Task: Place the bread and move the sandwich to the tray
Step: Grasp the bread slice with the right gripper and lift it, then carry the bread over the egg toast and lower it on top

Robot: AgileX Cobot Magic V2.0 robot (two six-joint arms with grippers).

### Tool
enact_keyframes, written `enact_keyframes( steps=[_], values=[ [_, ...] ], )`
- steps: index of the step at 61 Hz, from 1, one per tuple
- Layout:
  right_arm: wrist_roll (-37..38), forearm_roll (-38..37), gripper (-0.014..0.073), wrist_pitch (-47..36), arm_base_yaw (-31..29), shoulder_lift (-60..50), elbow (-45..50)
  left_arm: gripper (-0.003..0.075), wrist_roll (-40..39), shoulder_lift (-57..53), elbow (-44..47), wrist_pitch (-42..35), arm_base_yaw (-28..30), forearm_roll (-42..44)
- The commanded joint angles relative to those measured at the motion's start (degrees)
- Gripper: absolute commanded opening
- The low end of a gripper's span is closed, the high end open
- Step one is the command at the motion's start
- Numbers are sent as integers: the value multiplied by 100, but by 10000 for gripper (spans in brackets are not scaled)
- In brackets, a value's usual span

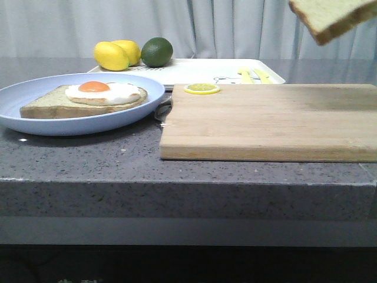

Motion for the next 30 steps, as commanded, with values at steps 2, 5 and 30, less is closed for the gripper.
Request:
enact_keyframes(
  steps=[2, 5, 30],
  values=[
    [-21, 956, -64, 189, 553, -234, -166, 598, -31, 54, -218, -494, -42, -37],
    [-21, 1166, -64, -70, 970, -227, -166, 598, -31, 54, -218, -494, -42, -37],
    [-27, 2505, -64, -2841, 4407, 264, -166, 598, -31, 54, -218, -494, -42, -37]
  ],
)
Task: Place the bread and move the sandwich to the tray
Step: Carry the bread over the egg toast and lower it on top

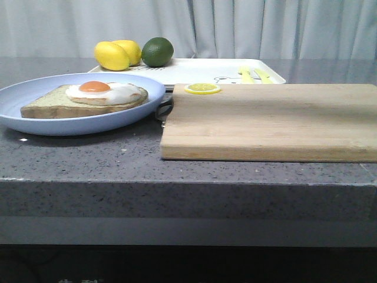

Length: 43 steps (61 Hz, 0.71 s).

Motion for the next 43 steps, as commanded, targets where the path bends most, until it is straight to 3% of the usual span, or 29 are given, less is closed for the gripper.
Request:
enact_keyframes(
  steps=[1, 13, 24, 43],
  values=[
    [-27, 785, -64, -623, 461, -19, -166, 598, -31, 54, -218, -494, -42, -37],
    [-39, 1763, -64, -1693, 1194, 591, -185, 598, -31, 54, -218, -494, -42, -37],
    [-93, 1940, -64, -2162, 1242, 1077, -185, 598, -31, 54, -218, -494, -42, -37],
    [-93, 1940, -64, -1938, 1242, 1727, -185, 598, -31, 54, -218, -494, -42, -37]
  ],
)
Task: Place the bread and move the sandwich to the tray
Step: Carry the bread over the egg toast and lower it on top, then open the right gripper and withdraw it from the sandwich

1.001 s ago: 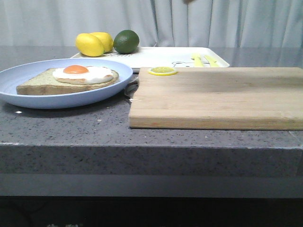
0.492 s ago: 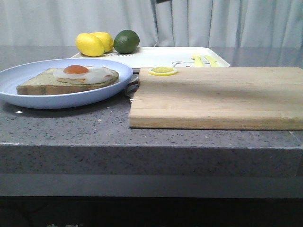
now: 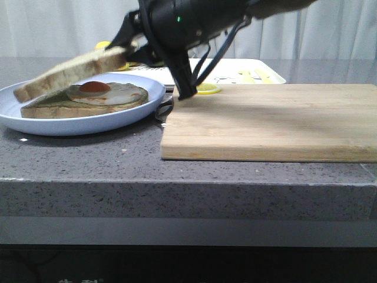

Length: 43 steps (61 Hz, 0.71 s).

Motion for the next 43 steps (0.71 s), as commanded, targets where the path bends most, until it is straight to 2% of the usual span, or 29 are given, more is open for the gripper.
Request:
enact_keyframes(
  steps=[1, 9, 21, 32, 43],
  values=[
    [-82, 208, -64, 320, -5, -208, -185, 598, -31, 54, -218, -494, -42, -37],
    [-82, 149, -22, 139, -5, -183, -185, 598, -31, 54, -218, -494, -42, -37],
    [-82, 138, 169, 52, -5, -183, -178, 598, -31, 54, -218, -494, -42, -37],
    [-82, 108, 307, 221, -55, -183, -178, 598, -31, 54, -218, -494, -42, -37],
    [-82, -13, 373, 609, -233, -214, -178, 598, -31, 54, -218, -494, -42, -37]
  ],
)
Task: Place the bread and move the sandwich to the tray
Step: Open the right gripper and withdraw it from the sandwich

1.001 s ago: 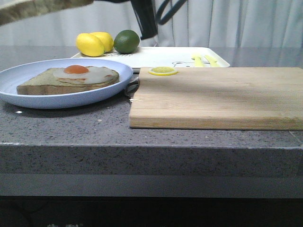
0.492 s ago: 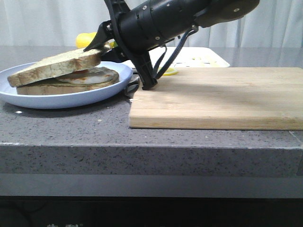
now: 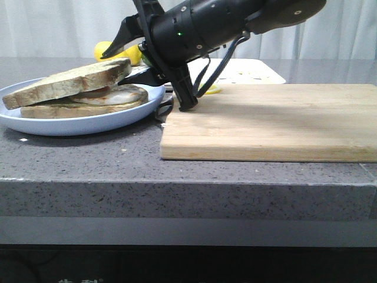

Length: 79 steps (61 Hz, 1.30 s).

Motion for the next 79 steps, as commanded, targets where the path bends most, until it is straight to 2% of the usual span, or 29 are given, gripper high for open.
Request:
enact_keyframes(
  steps=[1, 7, 15, 30, 35, 43, 53, 60, 70, 79],
  values=[
    [-75, 2, 373, 371, -140, -328, -172, 598, -31, 54, -218, -494, -42, -37],
    [-75, -169, 374, 436, -254, -433, -154, 598, -31, 54, -218, -494, -42, -37],
    [-75, -759, 374, 412, -396, -753, -107, 598, -31, 54, -218, -494, -42, -37],
    [-69, -2924, 332, 472, -630, -1595, -100, 598, -31, 54, -218, -494, -42, -37],
    [-69, -3710, 237, 561, -734, -1904, -100, 598, -31, 54, -218, -494, -42, -37],
    [-69, -4549, -77, 862, -1032, -2364, -100, 598, -31, 54, -218, -494, -42, -37],
    [-69, -5067, -59, 1282, -1620, -2842, -110, 598, -31, 54, -218, -494, -42, -37],
    [-13, -6018, -59, 1631, -1990, -3167, -110, 598, -31, 54, -218, -494, -42, -37],
    [1165, -7986, -59, 1811, -2177, -3684, -99, 598, -31, 54, -218, -494, -42, -37],
    [2480, -9553, -59, 1567, -2177, -4189, 240, 598, -31, 54, -218, -494, -42, -37]
  ],
)
